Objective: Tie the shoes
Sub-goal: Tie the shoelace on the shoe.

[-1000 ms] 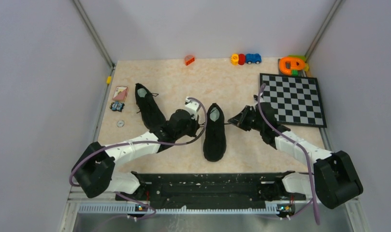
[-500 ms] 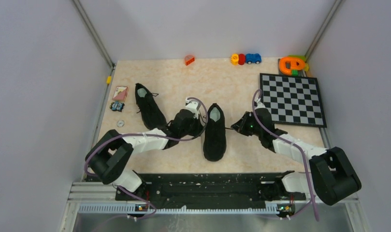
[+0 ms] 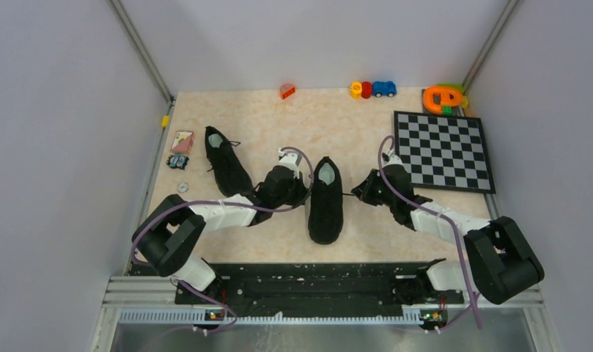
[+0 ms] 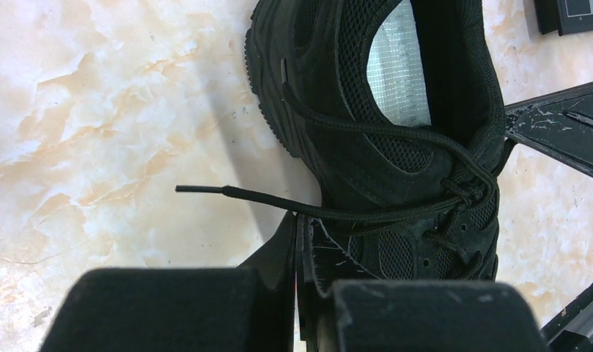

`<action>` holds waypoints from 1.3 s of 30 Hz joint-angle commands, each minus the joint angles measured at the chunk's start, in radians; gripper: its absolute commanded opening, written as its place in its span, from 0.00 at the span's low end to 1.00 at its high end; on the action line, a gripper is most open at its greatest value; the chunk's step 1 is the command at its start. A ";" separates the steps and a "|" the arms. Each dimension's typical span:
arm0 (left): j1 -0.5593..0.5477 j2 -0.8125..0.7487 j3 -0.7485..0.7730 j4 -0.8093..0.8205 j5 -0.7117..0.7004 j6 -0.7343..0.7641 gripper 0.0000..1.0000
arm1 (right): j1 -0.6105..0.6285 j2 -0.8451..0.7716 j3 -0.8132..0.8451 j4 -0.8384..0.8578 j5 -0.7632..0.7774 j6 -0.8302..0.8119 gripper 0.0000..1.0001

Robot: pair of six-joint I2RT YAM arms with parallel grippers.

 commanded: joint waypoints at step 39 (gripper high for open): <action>0.088 -0.716 -0.111 -0.450 -0.534 0.052 0.83 | -0.117 -0.607 0.087 -0.266 0.337 -0.391 0.65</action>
